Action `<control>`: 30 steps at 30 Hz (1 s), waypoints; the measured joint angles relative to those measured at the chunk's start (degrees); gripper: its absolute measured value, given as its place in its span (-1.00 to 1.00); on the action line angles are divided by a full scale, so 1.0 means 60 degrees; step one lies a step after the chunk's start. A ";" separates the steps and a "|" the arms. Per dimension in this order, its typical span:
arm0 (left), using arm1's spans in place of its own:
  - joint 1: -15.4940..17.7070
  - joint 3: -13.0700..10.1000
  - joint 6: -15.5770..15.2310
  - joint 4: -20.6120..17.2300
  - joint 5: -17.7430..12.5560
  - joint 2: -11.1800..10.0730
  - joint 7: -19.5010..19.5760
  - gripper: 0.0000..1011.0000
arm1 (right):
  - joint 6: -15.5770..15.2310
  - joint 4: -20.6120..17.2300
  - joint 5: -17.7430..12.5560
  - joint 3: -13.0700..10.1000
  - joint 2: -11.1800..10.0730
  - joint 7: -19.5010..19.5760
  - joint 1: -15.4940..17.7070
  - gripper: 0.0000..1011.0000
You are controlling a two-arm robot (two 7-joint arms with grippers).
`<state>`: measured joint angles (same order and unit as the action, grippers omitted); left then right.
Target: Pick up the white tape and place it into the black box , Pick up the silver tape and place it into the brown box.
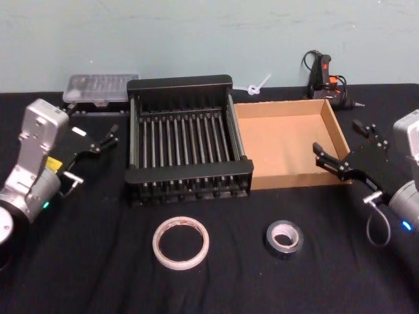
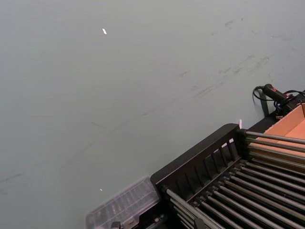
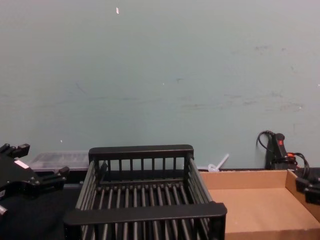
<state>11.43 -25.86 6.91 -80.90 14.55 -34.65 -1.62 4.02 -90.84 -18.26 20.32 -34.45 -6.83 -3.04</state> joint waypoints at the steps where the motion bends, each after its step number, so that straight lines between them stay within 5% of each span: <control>1: 0.0000 0.0000 -0.0001 0.0000 0.0000 0.0000 0.0000 0.98 | -0.0021 -0.0064 -0.0018 -0.0015 -0.0003 -0.0033 0.0049 0.98; 19: 0.0000 0.0000 0.0000 0.0000 0.0000 0.0000 0.0000 0.98 | -0.0921 -0.1298 -0.0440 -0.0285 -0.0188 -0.0879 0.1292 0.98; 30: 0.0000 0.0000 0.0000 0.0000 0.0000 0.0000 0.0000 0.98 | -0.1812 -0.1532 -0.0449 -0.0267 -0.0293 -0.1388 0.1540 0.98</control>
<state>11.43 -25.86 6.91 -80.90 14.55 -34.65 -1.62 -6.85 -100.04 -20.96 18.72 -36.21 -15.16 6.20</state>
